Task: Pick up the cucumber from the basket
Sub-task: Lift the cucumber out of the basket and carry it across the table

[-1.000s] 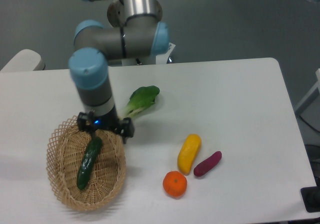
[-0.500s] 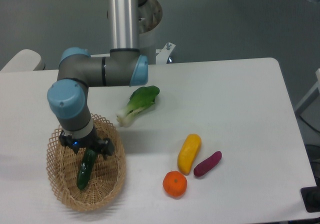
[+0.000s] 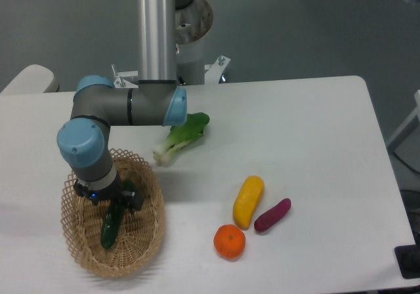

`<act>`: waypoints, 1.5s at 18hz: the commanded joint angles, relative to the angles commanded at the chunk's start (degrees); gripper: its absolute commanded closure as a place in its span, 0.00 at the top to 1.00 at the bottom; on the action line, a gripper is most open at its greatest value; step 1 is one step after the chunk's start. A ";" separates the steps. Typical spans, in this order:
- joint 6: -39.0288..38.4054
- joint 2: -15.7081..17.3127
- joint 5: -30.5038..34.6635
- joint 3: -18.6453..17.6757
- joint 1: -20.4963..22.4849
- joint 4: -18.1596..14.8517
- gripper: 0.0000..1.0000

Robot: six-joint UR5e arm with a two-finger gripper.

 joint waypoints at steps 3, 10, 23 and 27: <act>0.09 0.00 0.00 0.35 0.00 0.00 0.20; 1.49 0.44 0.26 1.49 0.09 -0.09 0.17; 27.39 9.40 0.62 7.12 18.00 -9.40 0.18; 38.30 10.63 0.62 7.03 25.12 -11.16 0.18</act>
